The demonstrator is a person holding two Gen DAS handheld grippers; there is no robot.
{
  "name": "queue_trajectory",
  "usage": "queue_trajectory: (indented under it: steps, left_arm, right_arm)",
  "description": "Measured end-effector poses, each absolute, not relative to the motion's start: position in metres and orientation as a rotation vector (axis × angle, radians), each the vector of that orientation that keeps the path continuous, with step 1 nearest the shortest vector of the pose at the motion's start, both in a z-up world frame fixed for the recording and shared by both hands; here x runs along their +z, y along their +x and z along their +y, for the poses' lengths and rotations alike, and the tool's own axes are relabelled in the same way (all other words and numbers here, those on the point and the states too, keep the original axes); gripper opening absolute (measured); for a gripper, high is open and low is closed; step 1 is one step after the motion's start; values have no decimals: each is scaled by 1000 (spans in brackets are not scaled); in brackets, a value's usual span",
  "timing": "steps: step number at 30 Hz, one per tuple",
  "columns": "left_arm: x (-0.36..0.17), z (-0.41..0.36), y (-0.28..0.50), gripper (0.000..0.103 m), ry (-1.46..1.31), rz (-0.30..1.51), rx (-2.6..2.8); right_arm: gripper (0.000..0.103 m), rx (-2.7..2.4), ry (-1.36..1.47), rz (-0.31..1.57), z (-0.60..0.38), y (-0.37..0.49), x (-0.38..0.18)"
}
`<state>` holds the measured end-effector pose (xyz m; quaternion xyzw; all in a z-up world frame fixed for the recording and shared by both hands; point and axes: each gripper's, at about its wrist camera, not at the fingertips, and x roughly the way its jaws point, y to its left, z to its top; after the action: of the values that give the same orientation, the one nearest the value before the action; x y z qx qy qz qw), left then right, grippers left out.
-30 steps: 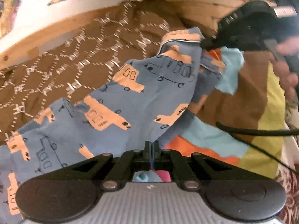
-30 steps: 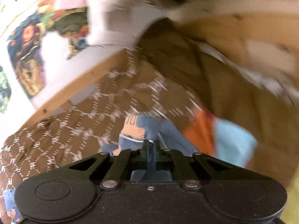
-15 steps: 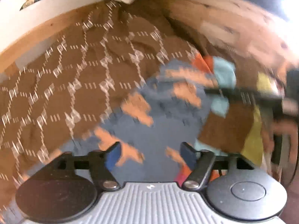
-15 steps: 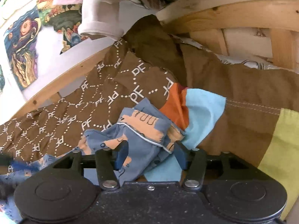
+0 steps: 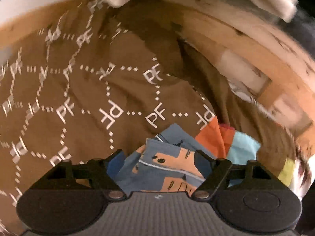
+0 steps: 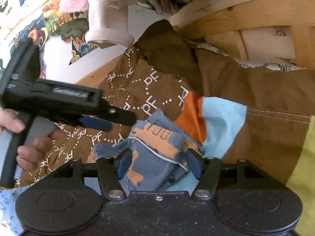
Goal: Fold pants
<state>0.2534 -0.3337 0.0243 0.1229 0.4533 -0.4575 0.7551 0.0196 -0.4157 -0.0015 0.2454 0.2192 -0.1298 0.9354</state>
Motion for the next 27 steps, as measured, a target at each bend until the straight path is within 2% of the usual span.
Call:
queue_trajectory:
  steps: [4,7,11,12,14,16,17,20,22,27]
  left_arm:
    - [16,-337,275,59,153,1093,-945]
    - [11,-336,282,53,99,1139,-934]
    - [9,-339,286,53,101,1154,-909]
    - [8,-341,286,50,103,1159,-900]
    - [8,-345,286,38,104,1175,-883]
    - [7,-350,285,13,122,1179,-875]
    - [8,-351,284,13,130,1168,-876]
    - [12,-351,282,6,125,1146,-876]
    - [14,-351,280,4,139,1130,-868]
    - [24,-356,270,4,160,1069,-876]
  right_arm:
    - [63,-242,504,439,-414,21,-3]
    - [58,-243,520,438,-417,21,-4]
    - [51,-253,535,439,-422,19,-6]
    - [49,-255,538,439,-422,19,-6]
    - [47,-260,542,439,-423,19,-7]
    - [43,-266,541,442,-424,20,-7]
    - [41,-270,540,443,-423,20,-8]
    - [27,-275,554,443,-427,19,-9]
    - [14,-278,573,446,-430,18,-10]
    - [9,-294,561,422,-427,14,-6]
